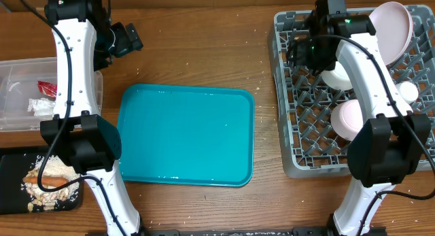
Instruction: Sort waste into correct bins and load items into the dishwasher
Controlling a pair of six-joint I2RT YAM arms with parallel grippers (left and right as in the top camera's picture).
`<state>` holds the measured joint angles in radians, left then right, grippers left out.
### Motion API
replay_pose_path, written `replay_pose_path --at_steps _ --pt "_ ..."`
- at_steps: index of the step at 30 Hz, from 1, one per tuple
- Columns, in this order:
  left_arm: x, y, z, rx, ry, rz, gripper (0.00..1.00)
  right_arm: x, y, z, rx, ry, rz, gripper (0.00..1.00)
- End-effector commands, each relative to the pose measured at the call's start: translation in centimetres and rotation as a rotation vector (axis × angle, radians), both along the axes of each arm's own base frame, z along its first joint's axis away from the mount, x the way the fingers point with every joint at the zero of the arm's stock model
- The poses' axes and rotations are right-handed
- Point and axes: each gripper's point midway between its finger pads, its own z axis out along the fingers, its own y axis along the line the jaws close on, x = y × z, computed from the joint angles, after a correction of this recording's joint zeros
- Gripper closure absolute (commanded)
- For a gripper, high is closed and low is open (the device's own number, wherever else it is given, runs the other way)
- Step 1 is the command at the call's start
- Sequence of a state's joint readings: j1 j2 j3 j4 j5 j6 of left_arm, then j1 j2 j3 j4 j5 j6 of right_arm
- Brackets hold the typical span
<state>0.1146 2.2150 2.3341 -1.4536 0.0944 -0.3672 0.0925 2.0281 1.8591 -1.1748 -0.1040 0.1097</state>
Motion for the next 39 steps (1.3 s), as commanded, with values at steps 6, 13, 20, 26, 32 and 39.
replay_pose_path --at_steps 6,13,20,26,32,39 --pt "0.0 -0.3 0.0 -0.009 0.001 0.001 0.0 -2.9 -0.1 5.7 0.048 -0.013 -0.147 0.23" --pt "0.0 -0.3 0.0 -0.009 0.001 0.001 0.0 -9.5 -1.0 10.8 0.019 -0.01 -0.191 0.32" --pt "0.0 -0.3 0.0 -0.009 0.001 0.001 0.0 -17.3 -0.7 12.0 -0.047 -0.081 -0.235 0.32" --pt "0.0 -0.3 0.0 -0.009 0.001 0.001 0.0 -21.7 -0.4 10.5 -0.023 -0.264 -0.248 0.27" --pt "0.0 -0.3 0.0 -0.008 0.001 0.0 0.0 -24.9 -0.8 8.4 0.025 -0.336 -0.227 0.0" --pt "0.0 -0.3 0.0 -0.008 0.001 0.001 0.0 -26.0 -1.3 7.7 0.005 -0.3 -0.224 0.0"
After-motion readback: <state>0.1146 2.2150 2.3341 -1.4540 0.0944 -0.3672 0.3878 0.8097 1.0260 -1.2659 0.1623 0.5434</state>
